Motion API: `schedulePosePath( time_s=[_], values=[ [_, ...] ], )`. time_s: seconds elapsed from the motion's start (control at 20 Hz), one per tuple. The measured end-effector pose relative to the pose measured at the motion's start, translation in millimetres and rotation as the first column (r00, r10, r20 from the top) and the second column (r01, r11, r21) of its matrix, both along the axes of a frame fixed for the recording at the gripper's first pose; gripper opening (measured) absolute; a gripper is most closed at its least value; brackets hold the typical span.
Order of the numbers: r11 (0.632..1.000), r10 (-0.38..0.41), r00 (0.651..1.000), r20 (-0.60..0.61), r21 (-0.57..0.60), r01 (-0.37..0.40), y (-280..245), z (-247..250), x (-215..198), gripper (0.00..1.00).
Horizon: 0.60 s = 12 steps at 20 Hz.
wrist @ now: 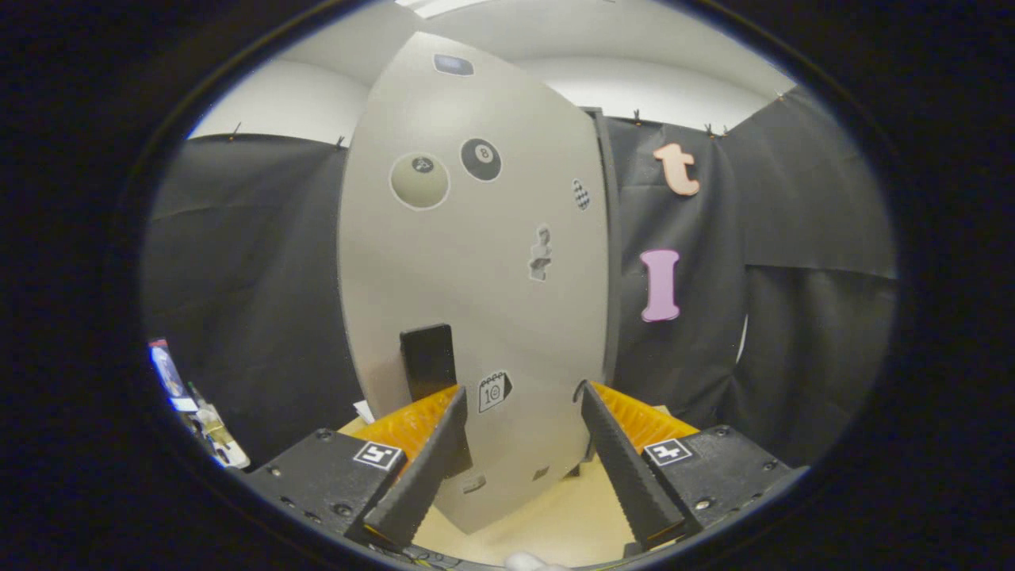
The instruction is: Open the shoe cabinet door, grab the shoes and put them into the shoe cabinet, then close the shoe cabinet door.
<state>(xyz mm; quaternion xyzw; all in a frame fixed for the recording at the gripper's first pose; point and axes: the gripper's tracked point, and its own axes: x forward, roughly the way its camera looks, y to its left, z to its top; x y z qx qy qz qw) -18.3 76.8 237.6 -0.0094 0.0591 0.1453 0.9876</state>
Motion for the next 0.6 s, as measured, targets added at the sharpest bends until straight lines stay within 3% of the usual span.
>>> schedulePosePath(
  time_s=[0.1,0.25,0.6],
  values=[
    [0.999,0.044,0.999,-0.012,0.001,-0.044,21.5,-3.5,5.8,0.98],
    [0.999,0.037,0.999,-0.001,0.004,-0.037,27.2,1.9,2.6,0.99],
    [0.999,-0.038,0.999,0.024,0.014,0.037,10.7,24.3,-11.6,0.99]
  ],
)
